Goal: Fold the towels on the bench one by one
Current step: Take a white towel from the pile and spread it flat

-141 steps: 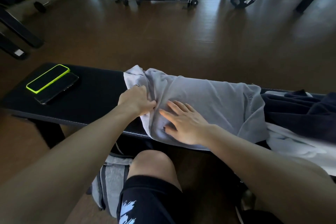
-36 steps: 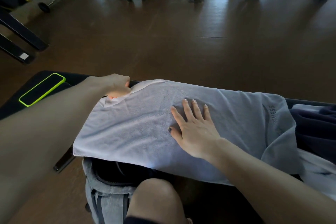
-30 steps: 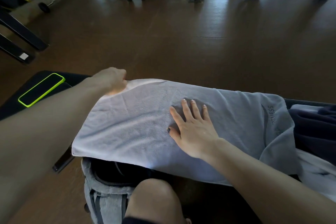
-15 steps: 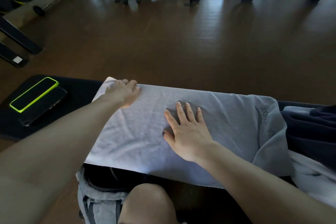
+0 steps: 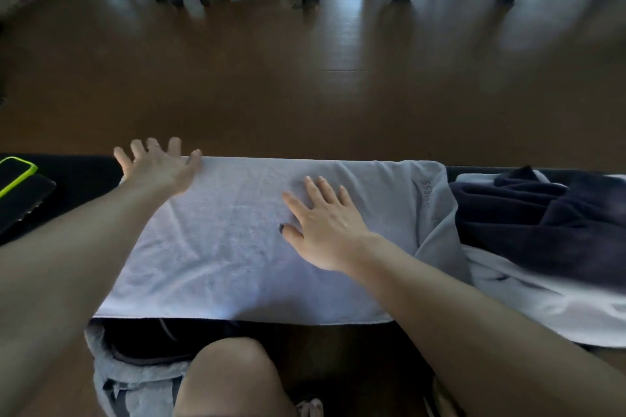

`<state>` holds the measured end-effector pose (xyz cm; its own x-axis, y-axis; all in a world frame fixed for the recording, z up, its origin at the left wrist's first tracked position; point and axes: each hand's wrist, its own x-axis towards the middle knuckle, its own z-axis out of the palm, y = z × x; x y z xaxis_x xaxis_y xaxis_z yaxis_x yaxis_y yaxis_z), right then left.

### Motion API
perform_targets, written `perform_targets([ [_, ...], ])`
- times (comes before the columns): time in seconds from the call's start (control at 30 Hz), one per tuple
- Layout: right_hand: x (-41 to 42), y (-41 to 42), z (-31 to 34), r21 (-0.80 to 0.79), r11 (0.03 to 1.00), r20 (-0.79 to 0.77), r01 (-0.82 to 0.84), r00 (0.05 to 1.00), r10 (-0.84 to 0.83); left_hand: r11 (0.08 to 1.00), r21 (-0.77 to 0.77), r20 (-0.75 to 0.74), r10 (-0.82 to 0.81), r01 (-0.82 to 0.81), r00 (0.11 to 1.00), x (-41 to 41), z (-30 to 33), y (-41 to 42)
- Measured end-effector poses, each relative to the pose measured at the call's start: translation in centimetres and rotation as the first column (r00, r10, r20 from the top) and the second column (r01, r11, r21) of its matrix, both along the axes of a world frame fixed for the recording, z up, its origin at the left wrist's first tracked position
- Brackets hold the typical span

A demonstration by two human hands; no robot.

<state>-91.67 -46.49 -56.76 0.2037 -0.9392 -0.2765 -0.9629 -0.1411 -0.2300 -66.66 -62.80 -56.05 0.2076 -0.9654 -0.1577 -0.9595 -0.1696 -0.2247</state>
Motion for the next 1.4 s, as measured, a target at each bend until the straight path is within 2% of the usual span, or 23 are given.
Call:
perform_targets([
  [0.07,-1.0,-0.1,0.2,0.012,0.998,-0.003,0.054,0.999,-0.054,0.984,-0.072,-0.081,-0.168,0.163,0.982,-3.4,0.3,1.1],
  [0.17,-2.6,-0.2,0.7,0.015,0.994,-0.005,0.108,0.994,-0.108,0.900,-0.097,-0.281,-0.435,0.425,0.856,-10.5,-0.1,4.8],
  [0.23,-3.8,-0.1,0.8,-0.002,0.988,0.009,0.157,0.988,-0.156,0.843,-0.084,-0.366,-0.522,0.531,0.771,-14.2,-1.0,7.5],
  [0.3,-4.9,0.4,0.4,0.016,0.981,0.011,0.195,0.981,-0.195,0.830,-0.052,-0.384,-0.530,0.555,0.756,-15.2,-2.2,9.0],
  [0.4,-5.1,1.4,-1.0,-0.005,0.984,-0.033,0.176,0.984,-0.176,0.837,-0.028,-0.329,-0.524,0.547,0.786,-13.6,-3.3,9.0],
  [0.63,-3.3,2.7,-2.1,-0.123,0.984,-0.100,0.131,0.984,-0.144,0.882,-0.058,-0.315,-0.461,0.468,0.830,-9.1,-2.1,10.6],
  [0.77,-0.2,6.7,-1.7,-0.159,0.986,-0.023,-0.053,0.998,0.050,0.864,-0.008,-0.283,-0.484,0.503,0.828,-6.9,-2.6,13.8],
  [0.87,1.2,9.1,-2.6,-0.177,0.974,-0.063,-0.140,0.989,0.130,0.855,0.010,-0.289,-0.494,0.518,0.820,-5.8,-2.7,14.7],
  [0.97,1.0,8.8,-2.4,-0.174,0.978,-0.066,-0.117,0.992,0.107,0.889,-0.065,-0.371,-0.444,0.454,0.816,-4.5,-1.8,14.9],
  [1.1,2.2,8.1,-2.3,-0.230,0.945,-0.112,-0.232,0.971,0.211,0.960,-0.036,-0.342,-0.274,0.278,0.899,0.3,-2.0,14.7],
  [1.17,3.8,7.6,-2.4,-0.222,0.945,-0.097,-0.238,0.970,0.222,0.978,-0.019,-0.327,-0.204,0.209,0.923,2.9,-2.7,15.2],
  [1.3,7.3,7.6,-2.9,-0.183,0.968,-0.063,-0.173,0.984,0.164,0.976,-0.053,-0.344,-0.216,0.211,0.914,5.2,-3.1,16.3],
  [1.4,8.9,6.8,-2.4,-0.211,0.964,-0.017,-0.160,0.987,0.160,0.985,-0.068,-0.350,-0.175,0.161,0.921,6.5,-2.7,15.9],
])
